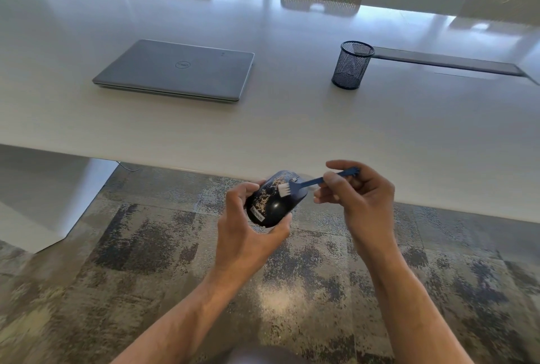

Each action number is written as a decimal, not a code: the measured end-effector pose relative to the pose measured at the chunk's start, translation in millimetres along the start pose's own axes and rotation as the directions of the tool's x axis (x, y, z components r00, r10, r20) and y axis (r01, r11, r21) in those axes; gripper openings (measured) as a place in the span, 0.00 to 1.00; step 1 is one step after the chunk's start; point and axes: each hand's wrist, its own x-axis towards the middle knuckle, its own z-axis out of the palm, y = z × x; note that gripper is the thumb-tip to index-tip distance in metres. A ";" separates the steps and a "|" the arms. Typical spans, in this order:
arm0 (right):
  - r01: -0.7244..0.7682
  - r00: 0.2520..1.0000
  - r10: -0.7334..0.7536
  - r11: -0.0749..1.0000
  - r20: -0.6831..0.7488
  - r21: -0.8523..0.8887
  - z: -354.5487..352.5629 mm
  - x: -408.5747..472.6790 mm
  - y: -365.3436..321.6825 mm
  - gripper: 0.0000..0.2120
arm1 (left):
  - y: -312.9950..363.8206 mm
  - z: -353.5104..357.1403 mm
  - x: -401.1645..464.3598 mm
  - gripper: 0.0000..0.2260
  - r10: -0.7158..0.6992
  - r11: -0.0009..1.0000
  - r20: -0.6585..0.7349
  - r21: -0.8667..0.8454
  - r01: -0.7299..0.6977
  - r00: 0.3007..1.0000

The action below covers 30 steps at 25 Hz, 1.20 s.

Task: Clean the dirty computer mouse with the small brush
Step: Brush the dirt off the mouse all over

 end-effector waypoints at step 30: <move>-0.046 0.999 0.048 0.990 -0.010 0.132 -19.4 -25.0 12.6 0.06 | 0.7 -3.2 -2.7 0.31 0.009 0.997 -0.020 -0.079 -0.010 1.000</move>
